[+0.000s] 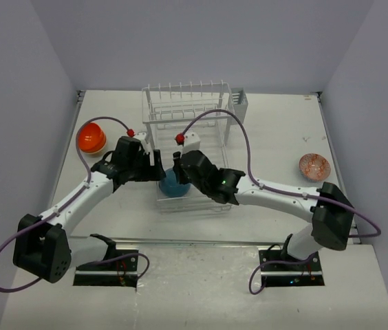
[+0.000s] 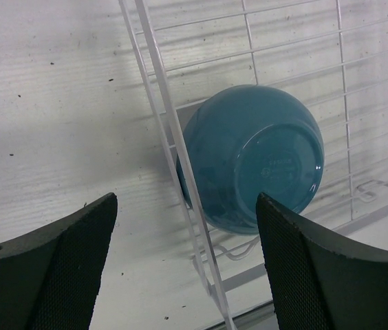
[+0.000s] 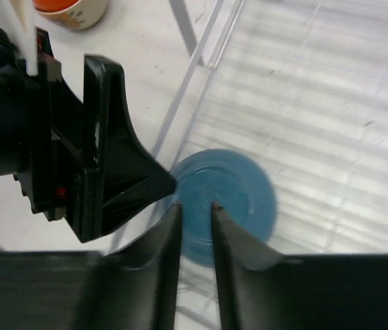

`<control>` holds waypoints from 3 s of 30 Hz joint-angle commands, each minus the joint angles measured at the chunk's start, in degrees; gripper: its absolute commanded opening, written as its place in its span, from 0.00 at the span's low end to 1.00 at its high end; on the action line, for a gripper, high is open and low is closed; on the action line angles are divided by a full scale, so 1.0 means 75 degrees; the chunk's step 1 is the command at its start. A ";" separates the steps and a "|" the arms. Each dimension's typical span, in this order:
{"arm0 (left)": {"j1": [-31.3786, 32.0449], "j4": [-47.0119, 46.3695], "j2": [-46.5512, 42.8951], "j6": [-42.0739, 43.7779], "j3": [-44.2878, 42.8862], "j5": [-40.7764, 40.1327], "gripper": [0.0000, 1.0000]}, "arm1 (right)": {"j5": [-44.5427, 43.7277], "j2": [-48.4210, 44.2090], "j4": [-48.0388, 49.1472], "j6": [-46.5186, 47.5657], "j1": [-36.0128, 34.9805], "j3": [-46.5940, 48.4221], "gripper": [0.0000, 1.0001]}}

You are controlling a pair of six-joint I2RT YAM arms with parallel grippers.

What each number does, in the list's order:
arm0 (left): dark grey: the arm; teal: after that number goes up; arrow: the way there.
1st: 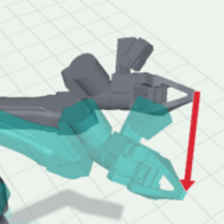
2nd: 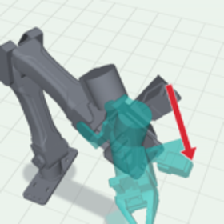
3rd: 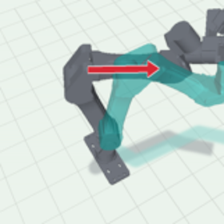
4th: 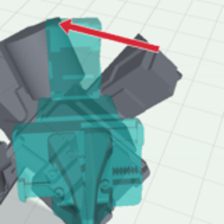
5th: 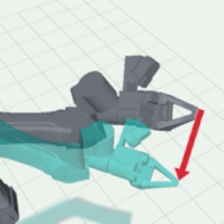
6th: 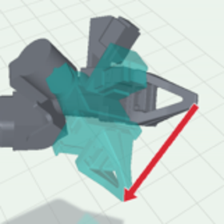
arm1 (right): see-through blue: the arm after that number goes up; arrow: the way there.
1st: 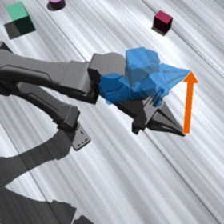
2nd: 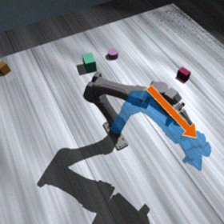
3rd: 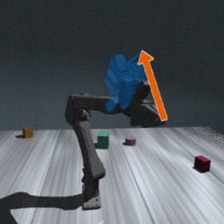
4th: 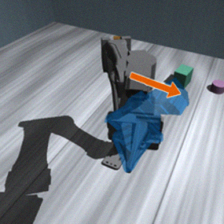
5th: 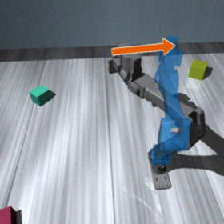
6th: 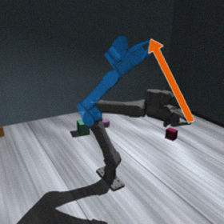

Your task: Unload the bowls from the dish rack

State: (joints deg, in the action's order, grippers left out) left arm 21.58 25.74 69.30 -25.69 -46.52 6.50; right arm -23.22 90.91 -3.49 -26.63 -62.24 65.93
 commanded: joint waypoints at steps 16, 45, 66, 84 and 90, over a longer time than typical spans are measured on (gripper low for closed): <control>0.0052 -0.0361 0.0698 0.0215 -0.0219 0.0352 0.81 | 0.0329 -0.1528 -0.1305 -0.0948 0.0763 -0.0693 0.73; 0.0040 -0.0080 0.0463 -0.0043 0.0004 -0.0070 0.37 | 0.5146 -0.0310 0.0839 -0.1511 0.2427 -0.1560 0.94; 0.0040 0.0049 0.0358 0.0004 -0.0172 -0.0070 0.37 | 0.6705 0.0733 0.2620 -0.2472 0.3084 -0.2357 0.96; 0.0040 0.0002 0.0370 0.0062 -0.0137 -0.0047 0.38 | 0.7140 0.0898 0.4402 -0.2976 0.3095 -0.2989 0.85; 0.0040 -0.0068 0.0393 0.0062 -0.0067 -0.0023 0.38 | 0.7139 0.0546 0.4835 -0.2859 0.3095 -0.3341 0.76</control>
State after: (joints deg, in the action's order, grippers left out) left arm 22.13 25.71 73.25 -26.76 -46.50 6.83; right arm 29.56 97.82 29.30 -48.56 -38.96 42.17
